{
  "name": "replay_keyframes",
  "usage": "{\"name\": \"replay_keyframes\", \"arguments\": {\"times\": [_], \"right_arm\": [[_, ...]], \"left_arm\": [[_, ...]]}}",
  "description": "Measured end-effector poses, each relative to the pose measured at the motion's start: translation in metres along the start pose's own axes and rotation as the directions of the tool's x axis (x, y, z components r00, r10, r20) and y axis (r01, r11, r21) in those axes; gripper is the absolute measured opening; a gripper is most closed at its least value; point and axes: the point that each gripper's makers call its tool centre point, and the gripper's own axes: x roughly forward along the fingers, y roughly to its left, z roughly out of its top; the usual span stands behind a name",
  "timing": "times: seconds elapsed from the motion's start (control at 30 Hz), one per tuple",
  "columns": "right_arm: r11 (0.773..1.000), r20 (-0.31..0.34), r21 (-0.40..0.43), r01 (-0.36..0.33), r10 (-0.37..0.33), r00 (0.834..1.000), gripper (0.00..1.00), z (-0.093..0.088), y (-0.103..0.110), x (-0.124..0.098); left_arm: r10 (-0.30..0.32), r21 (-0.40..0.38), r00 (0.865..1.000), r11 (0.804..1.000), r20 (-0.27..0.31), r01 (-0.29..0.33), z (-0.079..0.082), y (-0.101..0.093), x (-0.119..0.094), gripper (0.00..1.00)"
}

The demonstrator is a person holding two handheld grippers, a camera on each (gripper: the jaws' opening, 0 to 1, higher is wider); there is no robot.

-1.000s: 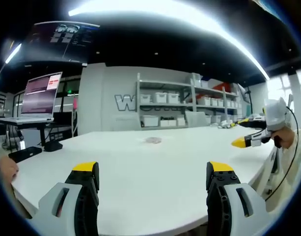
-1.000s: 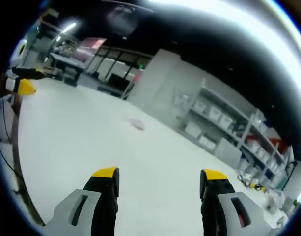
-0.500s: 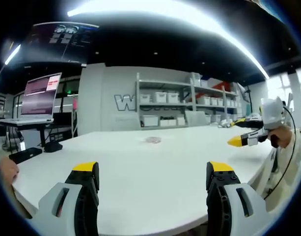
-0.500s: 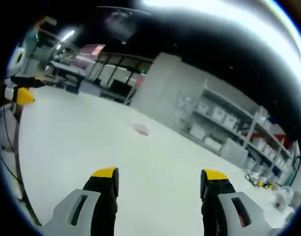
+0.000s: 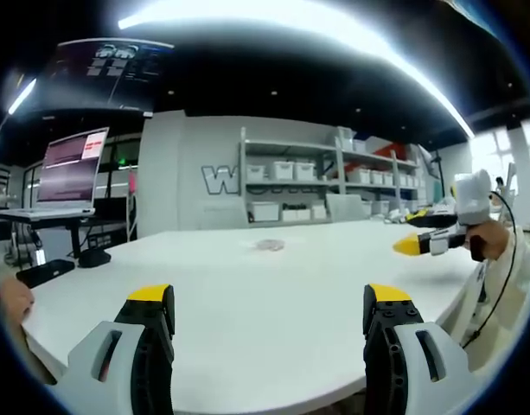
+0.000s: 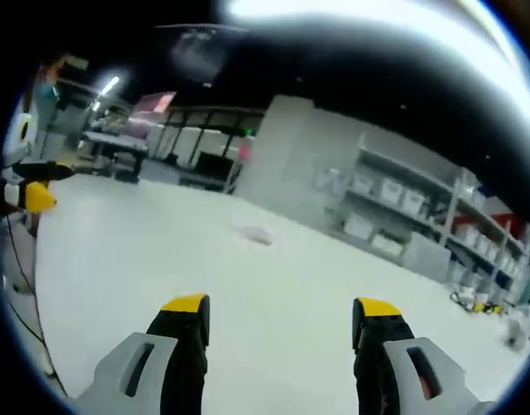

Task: Open the resealable bag by pulling the two sides of the seal apart until the entire bag opening is separated and visibly accessible.

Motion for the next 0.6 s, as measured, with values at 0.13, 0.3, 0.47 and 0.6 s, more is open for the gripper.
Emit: {"name": "replay_keyframes", "arguments": {"times": [0.13, 0.3, 0.47, 0.6], "right_arm": [[0.993, 0.030, 0.110, -0.051, 0.048, 0.998, 0.66, 0.004, 0.006, 0.002], [0.993, 0.016, 0.105, -0.054, 0.052, 0.999, 0.66, 0.002, 0.006, 0.005], [0.992, 0.023, 0.108, -0.064, 0.062, 0.998, 0.66, 0.005, 0.009, 0.009], [0.995, 0.021, 0.073, -0.067, 0.066, 0.998, 0.66, 0.008, 0.010, 0.012]], "left_arm": [[-0.002, 0.002, 1.000, 1.000, -0.002, 0.002, -0.001, -0.001, 0.000, 0.89], [-0.002, 0.009, 1.000, 1.000, -0.001, 0.002, 0.000, 0.000, -0.001, 0.89], [0.000, 0.010, 1.000, 1.000, -0.004, 0.000, 0.000, 0.001, -0.001, 0.89], [-0.004, 0.013, 1.000, 1.000, -0.001, 0.004, 0.001, 0.000, -0.001, 0.89]]}}
